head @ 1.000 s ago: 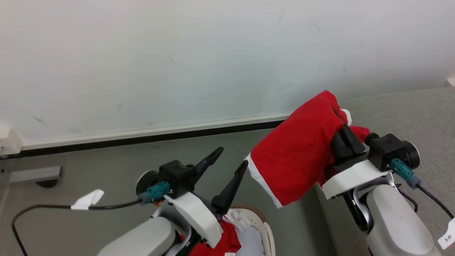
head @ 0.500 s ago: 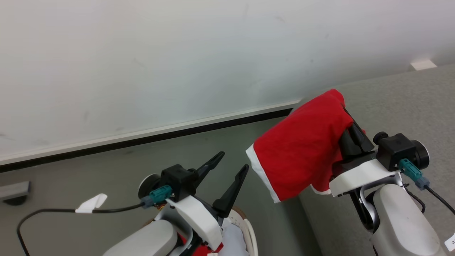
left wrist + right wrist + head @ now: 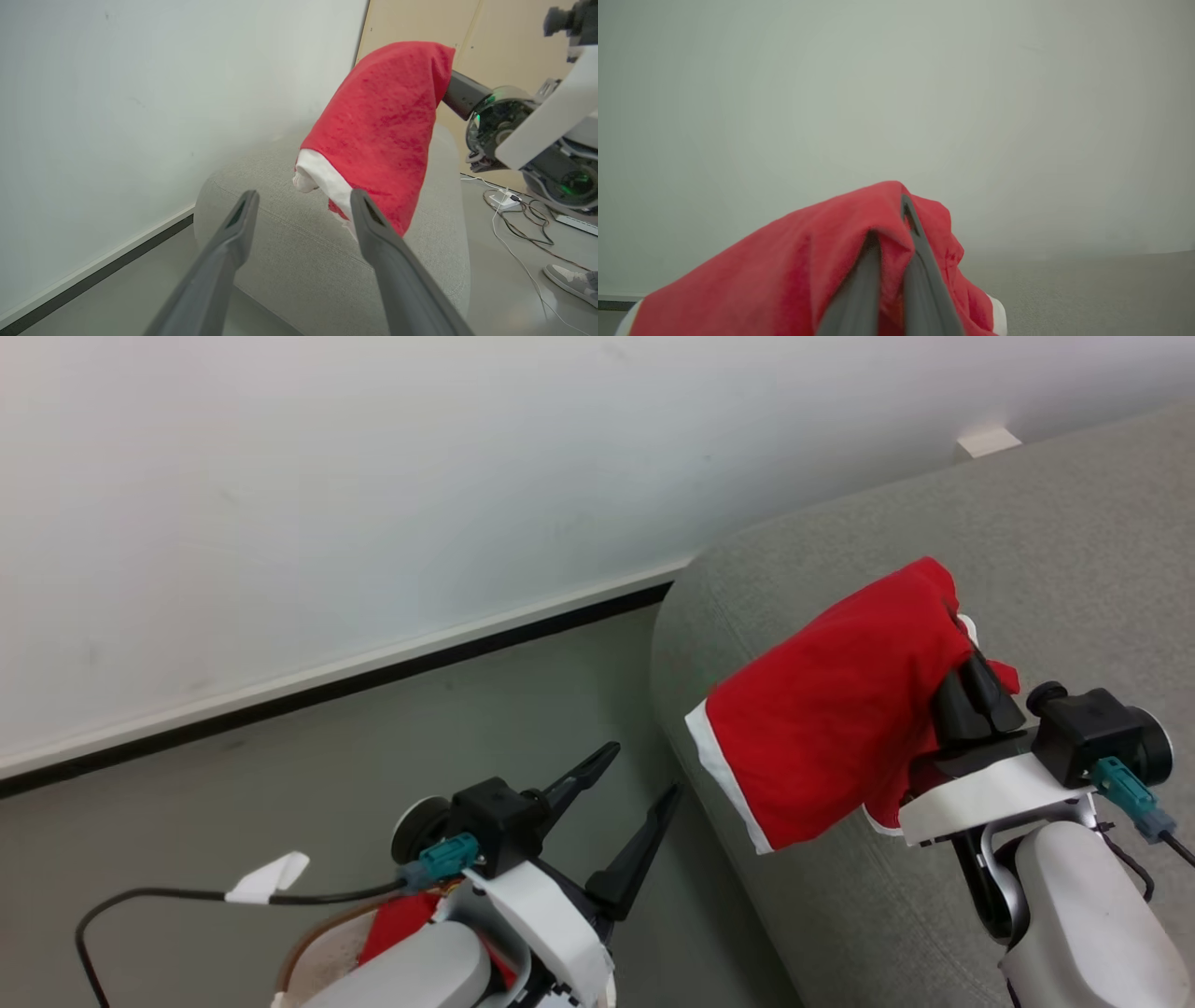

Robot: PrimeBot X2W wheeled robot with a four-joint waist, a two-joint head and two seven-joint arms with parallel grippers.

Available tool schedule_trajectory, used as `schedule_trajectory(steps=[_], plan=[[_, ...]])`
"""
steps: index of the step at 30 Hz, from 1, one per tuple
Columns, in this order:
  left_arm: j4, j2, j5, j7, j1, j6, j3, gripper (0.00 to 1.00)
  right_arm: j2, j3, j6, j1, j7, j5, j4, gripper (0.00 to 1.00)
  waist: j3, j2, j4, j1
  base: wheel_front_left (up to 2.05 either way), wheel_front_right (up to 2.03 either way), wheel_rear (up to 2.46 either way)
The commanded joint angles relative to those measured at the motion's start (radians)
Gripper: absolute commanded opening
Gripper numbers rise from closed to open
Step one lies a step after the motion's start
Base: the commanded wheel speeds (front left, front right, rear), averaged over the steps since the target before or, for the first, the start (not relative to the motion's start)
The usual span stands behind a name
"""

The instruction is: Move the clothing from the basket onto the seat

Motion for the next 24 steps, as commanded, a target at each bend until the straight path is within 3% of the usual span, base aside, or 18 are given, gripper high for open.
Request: schedule_trajectory(steps=[1,6,14,24], plan=[[0.000,0.001,0.016,-0.002,0.004,-0.004,0.001,1.00,-0.005,-0.009,-0.002,0.007,0.000,0.008,-0.011,0.00,0.023,-0.0001,-0.018,0.0000,0.00,0.00,0.00],[-0.009,0.000,0.038,0.003,-0.033,-0.010,-0.010,1.00,-0.009,-0.040,-0.002,0.007,0.000,0.012,-0.034,0.00,0.080,-0.0001,-0.013,0.0000,0.00,0.00,0.00],[-0.034,0.009,0.115,0.039,-0.156,-0.046,-0.044,1.00,-0.063,-0.138,-0.002,-0.119,0.002,0.014,-0.031,0.00,0.262,-0.0001,0.066,0.0000,0.00,0.00,0.00],[-0.082,0.003,0.195,0.062,-0.337,-0.097,-0.048,1.00,-0.240,-0.324,-0.002,-0.473,0.100,-0.060,0.073,0.00,0.538,-0.0001,0.211,0.0000,0.00,0.00,0.00]])
